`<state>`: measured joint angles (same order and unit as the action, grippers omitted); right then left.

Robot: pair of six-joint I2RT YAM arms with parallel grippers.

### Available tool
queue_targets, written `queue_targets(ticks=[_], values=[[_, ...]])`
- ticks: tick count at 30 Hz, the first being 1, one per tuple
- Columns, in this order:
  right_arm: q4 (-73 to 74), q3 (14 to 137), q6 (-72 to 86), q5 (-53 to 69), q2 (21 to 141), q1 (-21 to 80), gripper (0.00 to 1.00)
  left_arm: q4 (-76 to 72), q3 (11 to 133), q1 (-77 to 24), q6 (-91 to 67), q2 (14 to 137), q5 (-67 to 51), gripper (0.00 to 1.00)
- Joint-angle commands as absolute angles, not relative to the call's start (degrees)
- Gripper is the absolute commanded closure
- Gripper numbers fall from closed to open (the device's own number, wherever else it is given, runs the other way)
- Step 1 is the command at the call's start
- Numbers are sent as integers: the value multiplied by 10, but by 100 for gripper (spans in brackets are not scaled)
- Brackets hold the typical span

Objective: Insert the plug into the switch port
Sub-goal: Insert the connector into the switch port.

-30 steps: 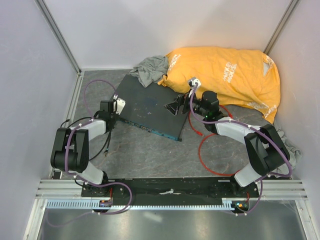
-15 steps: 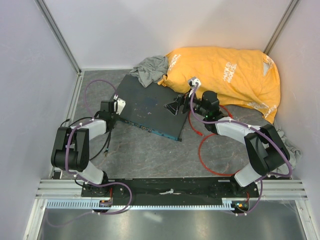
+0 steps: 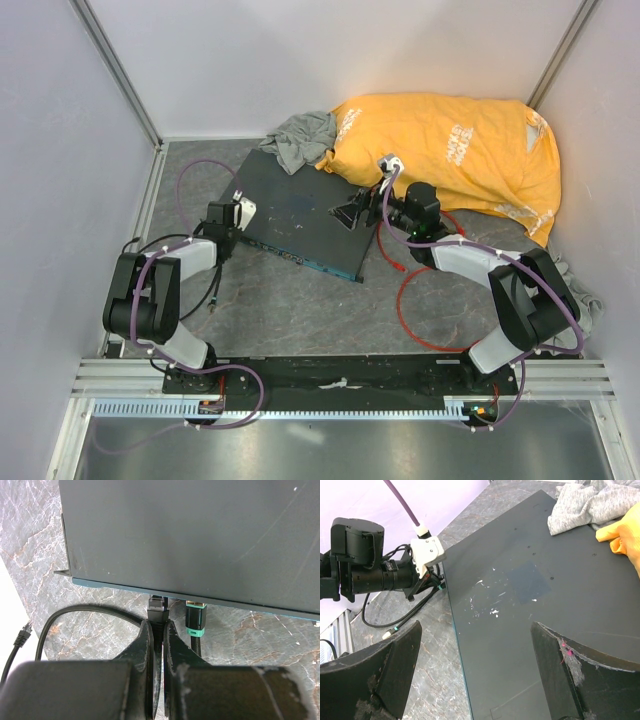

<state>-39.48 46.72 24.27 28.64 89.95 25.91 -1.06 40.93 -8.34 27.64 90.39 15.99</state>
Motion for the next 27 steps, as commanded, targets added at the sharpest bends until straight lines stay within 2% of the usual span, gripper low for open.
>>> queue_targets(ticks=[1, 11, 19, 22, 27], values=[[-425, 463, 246, 301, 889, 256, 3, -33, 433, -91, 294, 905, 152, 99], [-430, 461, 246, 300, 892, 257, 3, -54, 443, -99, 279, 957, 143, 98], [-432, 462, 246, 303, 897, 256, 2, -69, 464, -98, 269, 941, 125, 98], [-433, 462, 248, 303, 899, 256, 3, -55, 472, -99, 260, 950, 96, 95], [-433, 462, 247, 304, 897, 255, 2, -12, 478, -99, 261, 958, 111, 88]])
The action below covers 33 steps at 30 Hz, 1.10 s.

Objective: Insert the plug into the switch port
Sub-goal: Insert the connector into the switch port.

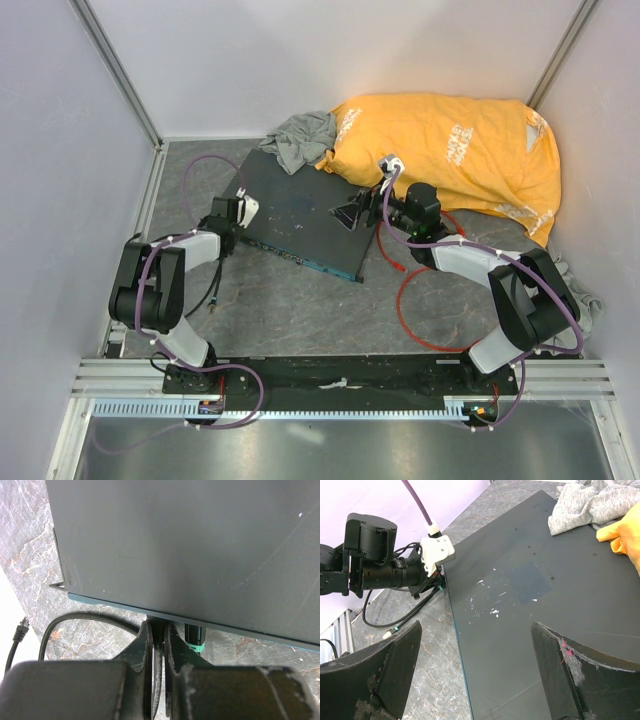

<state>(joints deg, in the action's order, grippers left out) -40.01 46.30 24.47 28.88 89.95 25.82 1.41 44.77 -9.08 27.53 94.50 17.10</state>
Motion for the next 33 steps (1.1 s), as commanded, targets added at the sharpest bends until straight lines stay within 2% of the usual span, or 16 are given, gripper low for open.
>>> queue_targets(ticks=[1, 2, 5, 6, 7, 10, 20, 33], values=[[-433, 461, 247, 304, 896, 256, 3, -5, 477, -99, 263, 949, 112, 87], [-432, 461, 247, 304, 896, 256, 3, -4, 476, -98, 264, 943, 112, 85], [-434, 461, 248, 305, 892, 256, 3, 25, 467, -98, 265, 927, 113, 72], [-434, 461, 250, 306, 889, 256, 3, 30, 466, -98, 262, 925, 113, 64], [-435, 459, 250, 305, 889, 255, 3, 41, 466, -98, 260, 921, 114, 60], [-438, 456, 252, 307, 883, 255, 3, 61, 469, -91, 257, 907, 117, 53], [-438, 456, 254, 311, 882, 255, 2, 116, 469, -32, 214, 860, 7, 52], [-434, 457, 248, 312, 888, 255, 2, 145, 504, 21, 184, 924, -47, 64]])
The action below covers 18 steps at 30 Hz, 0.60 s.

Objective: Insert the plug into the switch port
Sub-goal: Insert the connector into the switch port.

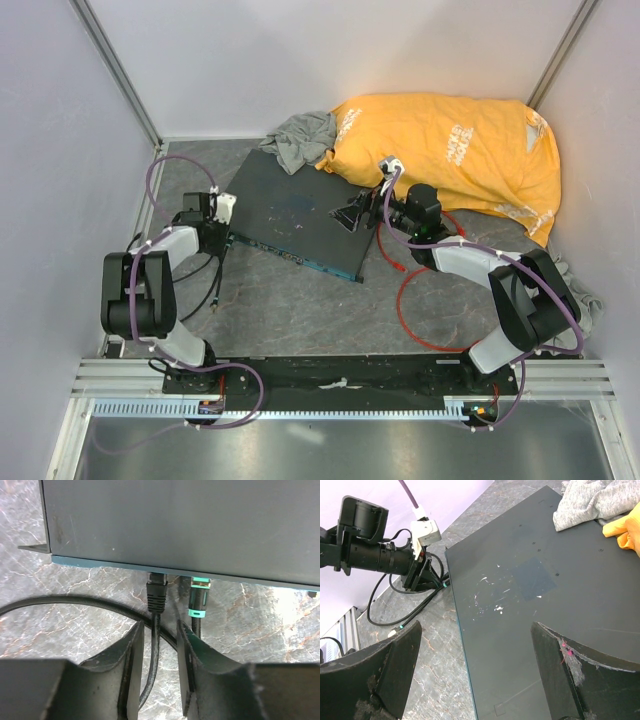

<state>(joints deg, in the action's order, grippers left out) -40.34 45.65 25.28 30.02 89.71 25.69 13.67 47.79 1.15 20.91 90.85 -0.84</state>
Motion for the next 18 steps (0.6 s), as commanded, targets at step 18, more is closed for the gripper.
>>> queue_targets(ticks=[18], values=[[-425, 466, 244, 318, 911, 256, 2, 153, 547, 24, 187, 970, -74, 98]])
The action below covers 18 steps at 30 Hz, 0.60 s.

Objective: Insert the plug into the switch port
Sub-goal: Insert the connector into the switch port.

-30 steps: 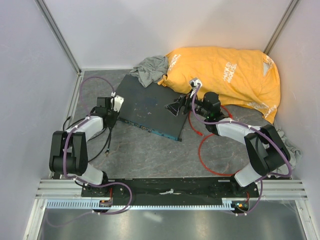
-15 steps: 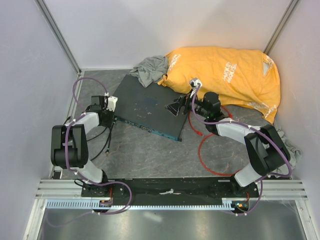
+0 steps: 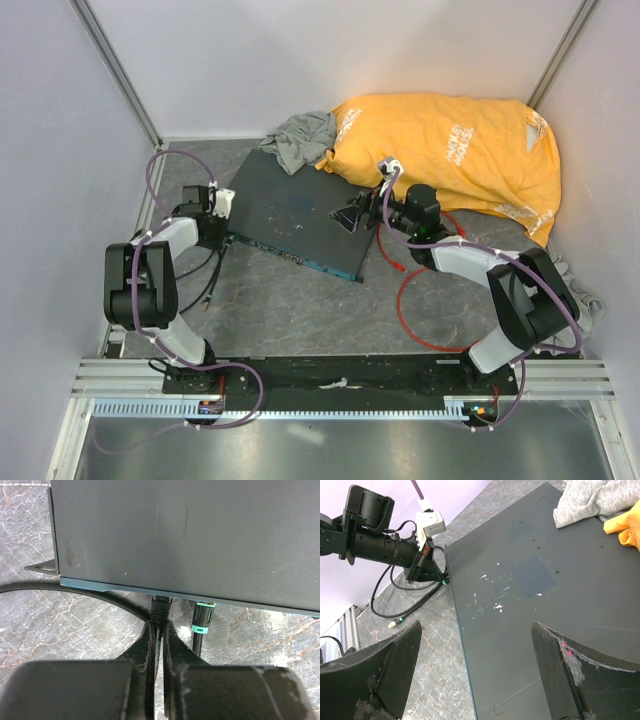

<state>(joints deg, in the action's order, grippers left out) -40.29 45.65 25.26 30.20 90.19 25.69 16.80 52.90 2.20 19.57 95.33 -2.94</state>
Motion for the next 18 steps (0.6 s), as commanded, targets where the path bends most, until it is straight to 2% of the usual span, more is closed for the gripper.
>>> queue_targets(ticks=[1, 18], values=[[-424, 467, 243, 318, 911, 256, 2, 154, 549, 24, 188, 973, -79, 98], [-401, 489, 225, 337, 953, 256, 2, 140, 630, 8, 157, 1023, -146, 98]])
